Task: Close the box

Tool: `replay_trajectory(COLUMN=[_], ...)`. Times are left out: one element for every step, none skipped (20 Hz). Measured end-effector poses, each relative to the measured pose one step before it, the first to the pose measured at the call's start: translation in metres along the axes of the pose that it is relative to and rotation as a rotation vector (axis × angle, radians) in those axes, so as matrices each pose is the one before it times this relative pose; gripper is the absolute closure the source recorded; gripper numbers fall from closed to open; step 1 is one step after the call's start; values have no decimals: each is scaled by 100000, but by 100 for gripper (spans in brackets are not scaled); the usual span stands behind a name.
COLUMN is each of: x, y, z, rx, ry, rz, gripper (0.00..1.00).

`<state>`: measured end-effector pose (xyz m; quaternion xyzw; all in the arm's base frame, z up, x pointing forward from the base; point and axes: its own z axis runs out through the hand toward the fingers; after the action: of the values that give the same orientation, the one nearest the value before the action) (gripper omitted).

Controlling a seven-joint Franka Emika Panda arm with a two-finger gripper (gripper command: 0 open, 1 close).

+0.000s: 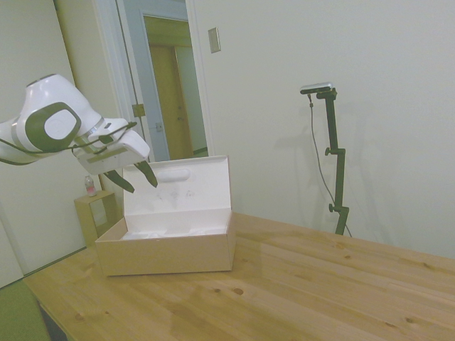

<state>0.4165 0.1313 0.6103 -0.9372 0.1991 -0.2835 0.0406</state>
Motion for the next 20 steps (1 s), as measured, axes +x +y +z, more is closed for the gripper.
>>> replay_trajectory(x=[204,327,429,462,547,518,479,437,375,333,346,393,390,446,464,405,338,311,227,288], y=[-1017,-1037,-941,-850,-766,-706,-782,-954,-1014,-1111,-1065,-984,-899,-873,-800,-772,-770,-668,-674,-568], z=[-670,-550,-409,-199,-51,85,128,69,41,-47,-38,-81,36,83,192,377,468,607,697,757], rx=[479,601,51,61,232,-49,-28,104,119,341,258,169,67,71,190,-75,16,-230,-219,-354], ry=[1442,1243,918,552,656,598,182,45,386,599,728,569,380,278,228,334,528,283,-134,161], rz=[-914,-257,-158,-30,178,-150,19,-5,-486,-533,-740,-475,-410,-505,-362,-568,-552,-678,-848,-754], gripper=[0,0,0,0,0,0,0,0,0,0,0,0,0,0,0,0,0,0,0,0])
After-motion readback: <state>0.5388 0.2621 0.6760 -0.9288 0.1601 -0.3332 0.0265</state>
